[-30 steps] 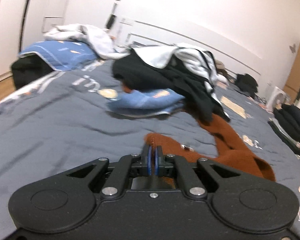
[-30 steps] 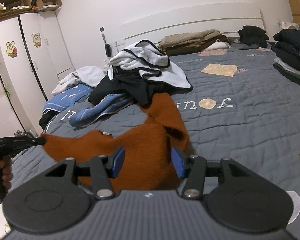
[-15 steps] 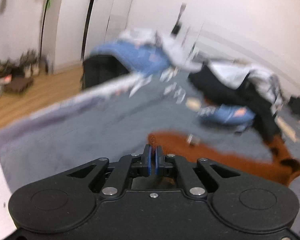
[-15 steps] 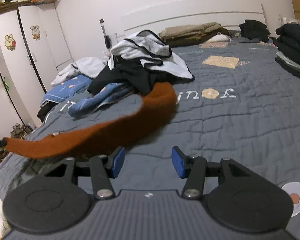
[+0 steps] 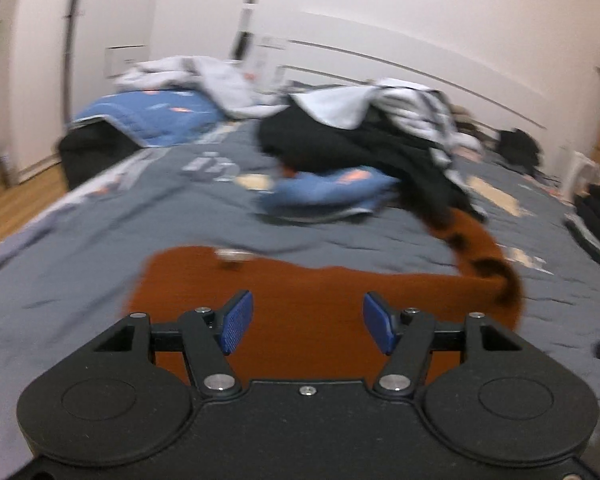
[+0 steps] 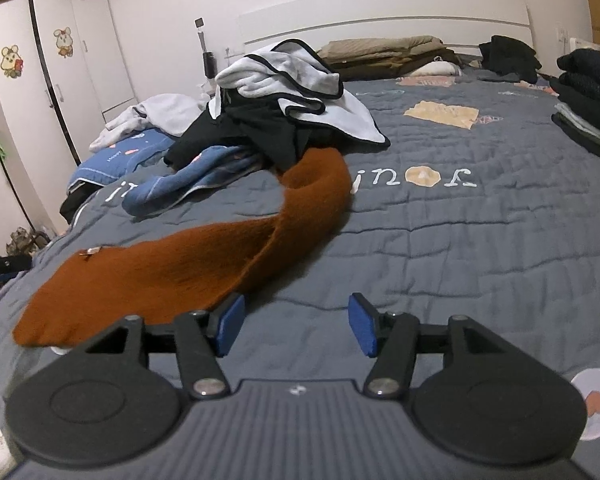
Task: Fold clothes
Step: 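Spread the rust-brown garment flat on the quilt with both grippers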
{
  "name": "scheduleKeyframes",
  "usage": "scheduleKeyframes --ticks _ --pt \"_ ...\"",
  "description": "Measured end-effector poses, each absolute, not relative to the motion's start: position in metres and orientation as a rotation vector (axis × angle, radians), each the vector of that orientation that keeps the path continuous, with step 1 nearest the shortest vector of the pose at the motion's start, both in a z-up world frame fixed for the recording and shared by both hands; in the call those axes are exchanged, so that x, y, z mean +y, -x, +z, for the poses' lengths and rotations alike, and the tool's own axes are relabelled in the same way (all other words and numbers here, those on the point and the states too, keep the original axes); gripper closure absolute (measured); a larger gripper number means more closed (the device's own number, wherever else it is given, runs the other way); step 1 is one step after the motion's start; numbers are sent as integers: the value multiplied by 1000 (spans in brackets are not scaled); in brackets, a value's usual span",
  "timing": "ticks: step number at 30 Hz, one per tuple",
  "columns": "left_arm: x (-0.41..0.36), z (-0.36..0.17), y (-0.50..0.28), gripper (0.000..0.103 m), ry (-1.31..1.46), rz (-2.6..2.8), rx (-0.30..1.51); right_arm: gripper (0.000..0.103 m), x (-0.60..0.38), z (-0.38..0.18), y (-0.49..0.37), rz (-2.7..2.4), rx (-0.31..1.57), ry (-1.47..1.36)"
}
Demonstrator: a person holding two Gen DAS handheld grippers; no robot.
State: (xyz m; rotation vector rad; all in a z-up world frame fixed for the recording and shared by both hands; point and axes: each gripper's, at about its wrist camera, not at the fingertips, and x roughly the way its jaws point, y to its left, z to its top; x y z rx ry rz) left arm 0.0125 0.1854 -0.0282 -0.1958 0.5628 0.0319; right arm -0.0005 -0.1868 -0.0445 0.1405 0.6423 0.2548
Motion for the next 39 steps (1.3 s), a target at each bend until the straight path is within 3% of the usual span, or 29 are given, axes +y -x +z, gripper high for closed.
scheduleKeyframes --ticks 8,25,26,28,29,39 --pt "128 -37 -27 36 176 -71 554 46 -180 -41 -38 236 656 -115" --pt "141 -36 -44 36 279 -54 578 46 -129 -80 -167 157 728 15" --pt "140 -37 -45 36 276 -56 579 51 -131 -84 -170 149 731 5" --pt "140 -37 -46 36 277 -62 585 75 -138 -89 -174 141 749 -43" --pt "140 -38 -47 36 279 -63 588 98 -143 -92 -176 140 766 -82" --pt "138 -37 -45 36 285 -67 591 100 -200 -69 -109 137 690 -330"
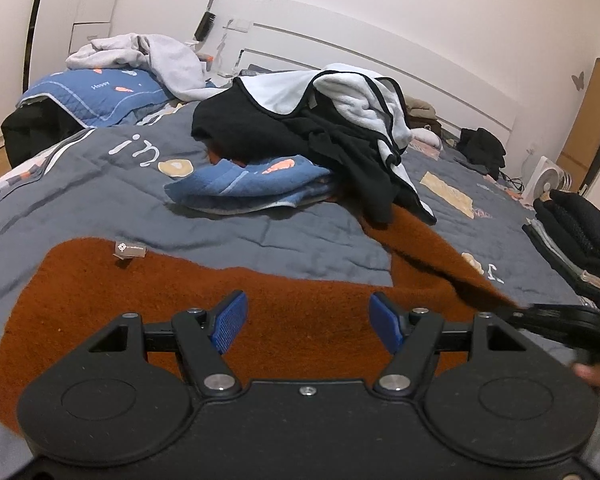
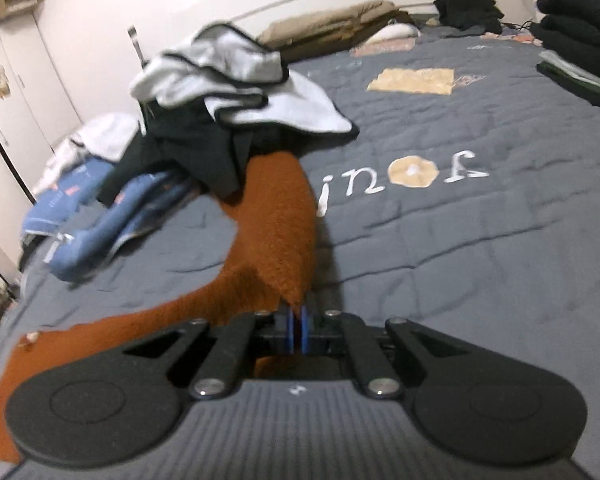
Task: Fold clothes
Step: 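Spread the rust-brown garment flat on the quilt with both grippers, then grasp the garment's sleeve with the right gripper and pull it straight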
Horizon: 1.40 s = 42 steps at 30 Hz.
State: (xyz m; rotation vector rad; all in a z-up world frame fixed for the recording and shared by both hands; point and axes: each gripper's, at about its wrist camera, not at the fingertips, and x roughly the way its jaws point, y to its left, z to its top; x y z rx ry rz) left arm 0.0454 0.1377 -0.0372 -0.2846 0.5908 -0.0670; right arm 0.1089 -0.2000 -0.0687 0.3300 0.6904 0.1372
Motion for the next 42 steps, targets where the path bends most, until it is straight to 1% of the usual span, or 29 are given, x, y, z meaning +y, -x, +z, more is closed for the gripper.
scheduleKeyframes --ticks 3,6,12,16,20,22,23,24,27,33,42 --pt "136 -36 -44 36 284 -70 591 101 -213 -55 -73 132 649 -366" --pt "135 -35 -42 36 278 -77 586 101 -221 -46 -45 147 650 -387" --pt "132 -35 -40 36 269 -91 591 103 -220 -48 0 144 708 -266" --pt "130 -35 -40 36 279 -96 596 102 -220 -50 4 144 705 -203" --pt "128 -34 -39 36 277 -106 595 96 -209 -43 -11 160 701 -153" --pt "129 -34 -40 35 282 -106 598 88 -198 -39 -24 174 697 -120" --pt "129 -34 -40 35 286 -105 599 78 -191 -36 -33 182 696 -108" --pt "130 -34 -41 35 289 -104 601 66 -184 -35 -42 189 692 -102" --pt "132 -35 -42 34 298 -103 606 53 -164 -31 -70 211 678 -84" --pt "134 -37 -46 33 315 -109 617 49 -127 -37 -128 229 681 -3" --pt "132 -36 -51 33 336 -227 607 47 -96 -76 -184 240 784 81"
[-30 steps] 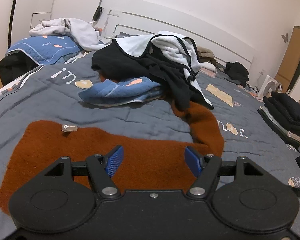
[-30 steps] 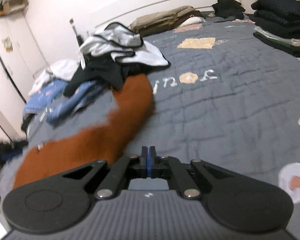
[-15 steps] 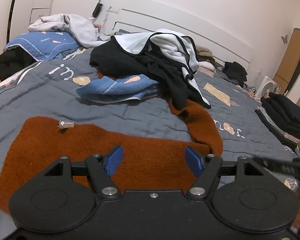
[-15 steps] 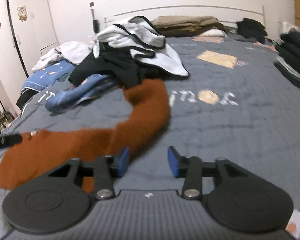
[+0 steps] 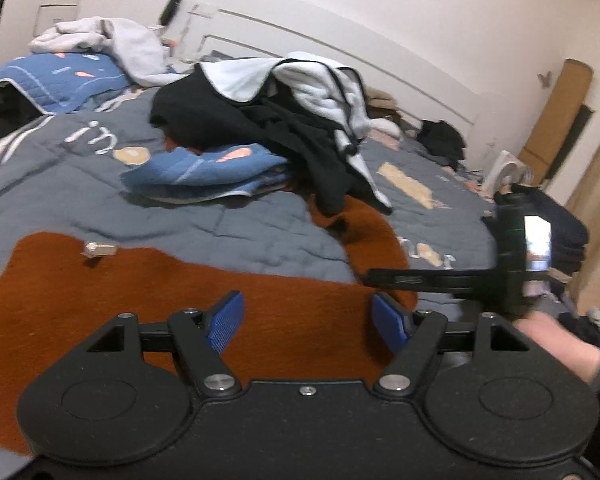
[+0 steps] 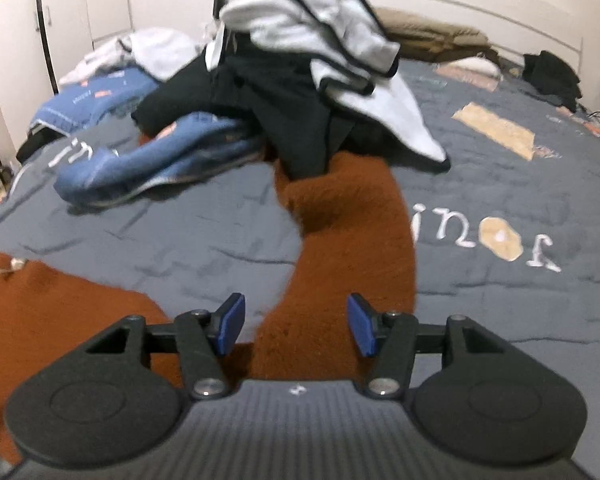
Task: Fold clothes
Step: 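Grasp the garment's sleeve with the right gripper and pull it straight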
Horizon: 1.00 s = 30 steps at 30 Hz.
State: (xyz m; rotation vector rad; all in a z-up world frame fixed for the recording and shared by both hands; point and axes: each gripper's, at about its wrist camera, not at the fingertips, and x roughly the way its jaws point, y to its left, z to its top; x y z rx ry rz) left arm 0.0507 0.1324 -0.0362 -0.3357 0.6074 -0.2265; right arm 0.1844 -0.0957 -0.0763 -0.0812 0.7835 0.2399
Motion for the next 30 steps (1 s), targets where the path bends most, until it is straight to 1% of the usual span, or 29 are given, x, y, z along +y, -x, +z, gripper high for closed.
scheduleKeyframes --ticks 7,9,10,12,13,14,15,16,18,23,30 --pt "121 -37 -51 30 332 -275 609 45 -85 -104 -214 196 856 202" --pt "120 -38 -52 30 335 -272 617 40 -85 -112 -220 192 876 236" --pt "121 -39 -53 30 337 -269 620 40 -86 -114 -221 189 868 253" --pt "122 -39 -53 30 343 -266 621 41 -91 -117 -222 177 854 262" --pt "123 -38 -52 30 347 -266 619 45 -96 -115 -223 163 850 230" --pt "124 -38 -52 29 348 -265 617 57 -101 -114 -223 148 845 197" --pt "124 -38 -52 29 350 -265 618 79 -107 -112 -222 127 839 172" --pt "124 -38 -52 29 351 -264 619 84 -111 -111 -221 110 834 156" --pt "123 -38 -53 29 355 -262 620 88 -123 -107 -219 109 825 76" --pt "118 -38 -52 29 345 -289 620 90 -150 -94 -206 112 776 -138" --pt "104 -35 -46 27 308 -352 596 92 -173 -80 -181 117 697 -259"
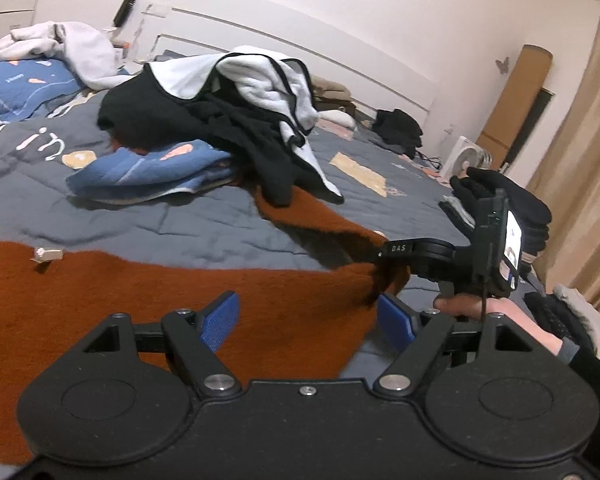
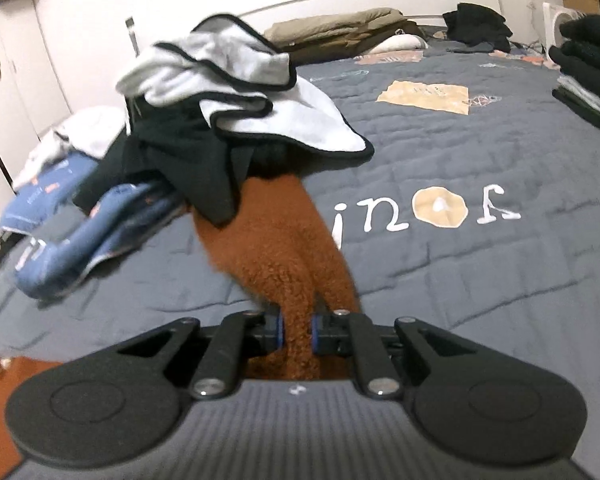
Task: Fold clothes
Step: 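Grasp the garment's sleeve with the right gripper and pull it straight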
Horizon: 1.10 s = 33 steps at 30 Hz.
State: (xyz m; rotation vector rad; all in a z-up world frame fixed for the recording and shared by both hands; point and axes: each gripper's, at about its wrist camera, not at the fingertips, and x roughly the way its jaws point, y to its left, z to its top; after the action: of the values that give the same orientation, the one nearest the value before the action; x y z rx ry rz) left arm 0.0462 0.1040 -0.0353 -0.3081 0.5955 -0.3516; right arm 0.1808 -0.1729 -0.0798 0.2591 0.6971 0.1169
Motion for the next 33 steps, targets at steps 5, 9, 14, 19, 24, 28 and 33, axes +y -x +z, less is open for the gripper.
scheduleKeyframes --ticks 5,9,14,19,24,28,33 --pt "100 -36 -47 27 305 -354 599 93 -187 -79 -150 159 694 -327" --pt "100 -35 -47 25 308 -356 595 94 -184 -84 -120 236 738 -334" --pt "98 -34 -46 25 303 -365 588 94 -169 -87 -84 321 793 -284" --pt "97 -31 -41 25 291 -380 576 94 -182 -69 -47 338 776 -332" --pt "99 -28 -40 25 308 -382 567 94 -214 -49 -4 294 742 -373" --pt "98 -25 -38 25 308 -389 564 94 -225 -54 18 237 765 -298" --pt "98 -23 -35 25 300 -400 568 90 -207 -60 23 241 803 -193"
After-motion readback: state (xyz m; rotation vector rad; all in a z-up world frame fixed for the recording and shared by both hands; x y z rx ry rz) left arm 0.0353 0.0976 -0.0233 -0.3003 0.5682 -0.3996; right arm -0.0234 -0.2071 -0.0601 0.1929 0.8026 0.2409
